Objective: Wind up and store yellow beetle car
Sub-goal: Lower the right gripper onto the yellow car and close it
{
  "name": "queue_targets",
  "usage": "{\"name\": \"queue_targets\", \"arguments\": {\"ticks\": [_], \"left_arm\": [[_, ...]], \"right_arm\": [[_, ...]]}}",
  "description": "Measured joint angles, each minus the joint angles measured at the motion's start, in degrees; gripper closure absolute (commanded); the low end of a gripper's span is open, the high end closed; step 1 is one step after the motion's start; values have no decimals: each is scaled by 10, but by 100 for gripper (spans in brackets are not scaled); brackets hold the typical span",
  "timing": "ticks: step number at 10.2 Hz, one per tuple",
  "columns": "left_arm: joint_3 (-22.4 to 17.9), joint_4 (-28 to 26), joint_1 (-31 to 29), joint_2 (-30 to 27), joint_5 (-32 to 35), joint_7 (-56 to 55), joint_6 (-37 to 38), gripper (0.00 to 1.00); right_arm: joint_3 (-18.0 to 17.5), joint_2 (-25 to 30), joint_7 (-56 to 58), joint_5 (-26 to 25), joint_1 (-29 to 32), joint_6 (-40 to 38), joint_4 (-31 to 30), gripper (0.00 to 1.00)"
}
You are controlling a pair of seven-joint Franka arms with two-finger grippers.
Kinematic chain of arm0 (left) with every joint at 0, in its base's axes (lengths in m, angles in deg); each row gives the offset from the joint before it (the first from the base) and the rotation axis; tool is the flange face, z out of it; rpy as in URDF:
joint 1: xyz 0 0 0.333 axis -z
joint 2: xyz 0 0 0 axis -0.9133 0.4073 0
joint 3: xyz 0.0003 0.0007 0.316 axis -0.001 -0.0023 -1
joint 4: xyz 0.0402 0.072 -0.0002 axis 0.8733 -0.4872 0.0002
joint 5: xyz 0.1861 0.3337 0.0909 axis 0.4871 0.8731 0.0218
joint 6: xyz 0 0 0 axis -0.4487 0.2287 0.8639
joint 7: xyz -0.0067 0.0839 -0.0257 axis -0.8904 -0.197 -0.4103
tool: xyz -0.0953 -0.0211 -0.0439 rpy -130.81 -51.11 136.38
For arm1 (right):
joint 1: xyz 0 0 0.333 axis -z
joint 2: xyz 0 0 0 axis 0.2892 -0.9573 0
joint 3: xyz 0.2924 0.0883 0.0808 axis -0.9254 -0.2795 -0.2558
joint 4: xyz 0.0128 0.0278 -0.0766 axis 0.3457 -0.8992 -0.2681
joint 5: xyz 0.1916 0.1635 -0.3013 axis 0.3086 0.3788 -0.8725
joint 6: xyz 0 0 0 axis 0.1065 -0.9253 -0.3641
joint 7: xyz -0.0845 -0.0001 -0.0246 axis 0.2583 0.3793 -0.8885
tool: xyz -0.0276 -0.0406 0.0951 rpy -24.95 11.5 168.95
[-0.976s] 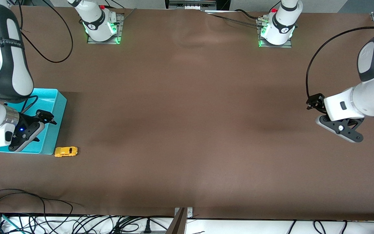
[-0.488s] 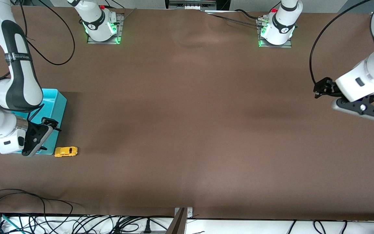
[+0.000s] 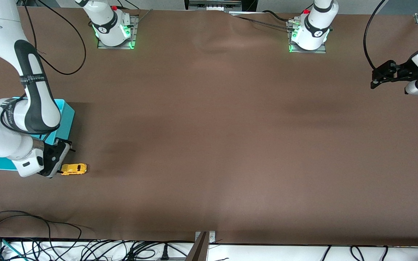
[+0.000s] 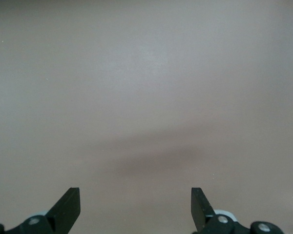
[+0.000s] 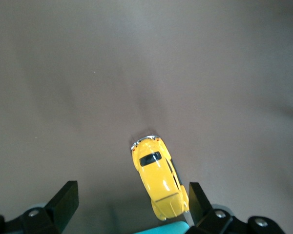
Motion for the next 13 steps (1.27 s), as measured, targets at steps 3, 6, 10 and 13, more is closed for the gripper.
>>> {"name": "queue_targets", "arguments": {"ticks": [3,6,10,13], "left_arm": [[0,-19,1,-18,0,-7,-3,0],[0,-19,2,-18,0,-11,2,0],[-1,-17,2,-18,0,-16,6,0],[-6,-12,1,-18,0,-16,11,0]], "right_arm": [[0,-16,10,-7,0,2,0,0],[0,-31,14,-31,1,31,0,0],[2,-47,55,-33,3,62,0,0],[2,-60,74,-34,3,76,0,0]]}}
